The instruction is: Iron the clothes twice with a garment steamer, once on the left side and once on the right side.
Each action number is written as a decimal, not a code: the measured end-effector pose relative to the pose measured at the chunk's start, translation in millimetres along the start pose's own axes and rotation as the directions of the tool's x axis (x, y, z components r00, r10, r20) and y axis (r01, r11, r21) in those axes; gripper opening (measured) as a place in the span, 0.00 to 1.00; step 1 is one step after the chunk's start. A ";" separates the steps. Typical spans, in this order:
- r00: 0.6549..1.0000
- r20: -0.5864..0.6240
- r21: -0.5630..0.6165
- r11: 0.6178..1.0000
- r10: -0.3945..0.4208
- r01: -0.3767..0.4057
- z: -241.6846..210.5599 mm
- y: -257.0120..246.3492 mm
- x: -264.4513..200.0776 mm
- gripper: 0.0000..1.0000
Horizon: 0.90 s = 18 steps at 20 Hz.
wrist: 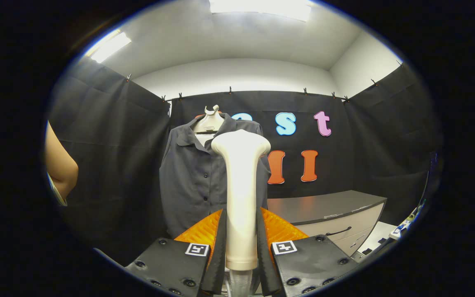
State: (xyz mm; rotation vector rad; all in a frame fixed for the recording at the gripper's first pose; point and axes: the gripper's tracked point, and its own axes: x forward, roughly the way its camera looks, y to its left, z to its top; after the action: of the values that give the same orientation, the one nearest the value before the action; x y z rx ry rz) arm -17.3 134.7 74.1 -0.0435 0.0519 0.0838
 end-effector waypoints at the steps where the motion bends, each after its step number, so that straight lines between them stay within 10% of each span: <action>1: 1.000 -0.001 0.002 1.000 0.002 -0.002 0.2 -6.0 -3.0 0.42; 18: 1.000 0.014 0.006 1.000 -0.001 0.001 -1.6 -90.3 -18.7 0.42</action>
State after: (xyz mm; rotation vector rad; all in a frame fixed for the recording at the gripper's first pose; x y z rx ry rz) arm -28.3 43.2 77.3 -0.0368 0.0384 0.0833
